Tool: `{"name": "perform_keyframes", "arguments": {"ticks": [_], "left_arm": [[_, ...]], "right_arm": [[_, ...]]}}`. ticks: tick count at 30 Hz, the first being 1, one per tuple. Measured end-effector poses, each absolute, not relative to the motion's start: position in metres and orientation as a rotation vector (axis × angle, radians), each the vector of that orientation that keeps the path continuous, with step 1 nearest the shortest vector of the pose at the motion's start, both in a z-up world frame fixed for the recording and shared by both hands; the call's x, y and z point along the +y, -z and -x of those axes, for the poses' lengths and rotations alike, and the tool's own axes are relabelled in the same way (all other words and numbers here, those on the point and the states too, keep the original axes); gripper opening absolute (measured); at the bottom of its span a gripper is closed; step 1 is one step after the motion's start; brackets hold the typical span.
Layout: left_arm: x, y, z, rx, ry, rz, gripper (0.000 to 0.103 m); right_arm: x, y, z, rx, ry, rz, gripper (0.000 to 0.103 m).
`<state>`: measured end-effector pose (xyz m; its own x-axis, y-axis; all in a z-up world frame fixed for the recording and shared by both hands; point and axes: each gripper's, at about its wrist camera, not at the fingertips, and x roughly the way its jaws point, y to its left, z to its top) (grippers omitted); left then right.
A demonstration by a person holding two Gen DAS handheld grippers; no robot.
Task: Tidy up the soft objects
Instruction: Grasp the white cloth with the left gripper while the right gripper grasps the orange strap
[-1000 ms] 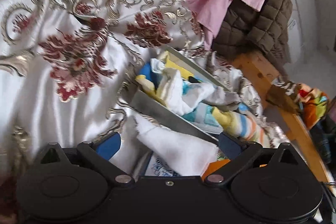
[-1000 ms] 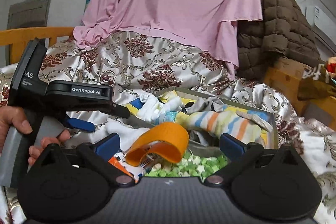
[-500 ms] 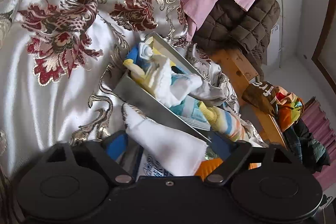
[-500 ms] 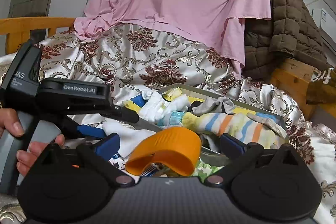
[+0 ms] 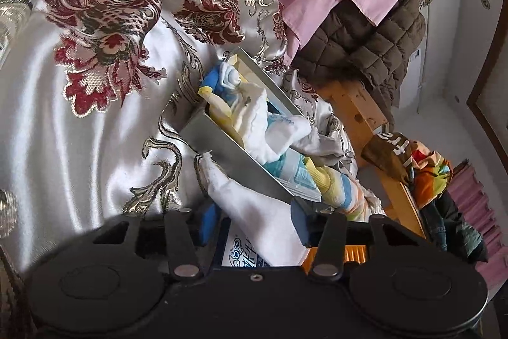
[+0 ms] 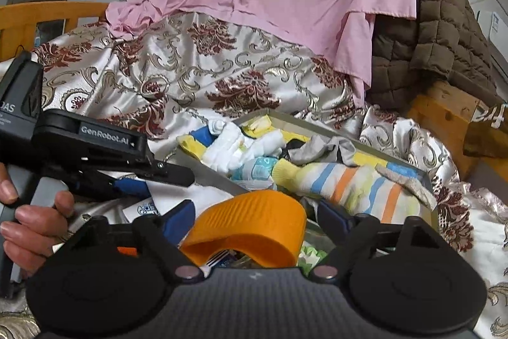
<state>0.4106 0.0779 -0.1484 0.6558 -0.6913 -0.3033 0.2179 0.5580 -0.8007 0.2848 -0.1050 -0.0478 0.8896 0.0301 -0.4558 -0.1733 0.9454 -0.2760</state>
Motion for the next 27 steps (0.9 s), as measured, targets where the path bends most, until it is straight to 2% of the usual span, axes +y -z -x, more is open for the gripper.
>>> {"name": "perform_keyframes", "arguments": {"ticks": [3,14,20,27], "left_arm": [[0.077,0.146,-0.407,0.643,0.574,0.796,0.043],[0.064,0.144,-0.414,0.654,0.560,0.695,0.044],[0.061,0.143,-0.410,0.632,0.514,0.652,0.023],[0.056,0.136,-0.400,0.589,0.481,0.573,0.018]], "right_arm": [[-0.106,0.050,-0.286,0.476,-0.110,0.303,0.082],[-0.105,0.054,-0.289,0.478,-0.118,0.297,0.081],[-0.101,0.054,-0.290,0.479,-0.124,0.311,0.080],[-0.106,0.050,-0.293,0.483,-0.136,0.261,0.080]]}}
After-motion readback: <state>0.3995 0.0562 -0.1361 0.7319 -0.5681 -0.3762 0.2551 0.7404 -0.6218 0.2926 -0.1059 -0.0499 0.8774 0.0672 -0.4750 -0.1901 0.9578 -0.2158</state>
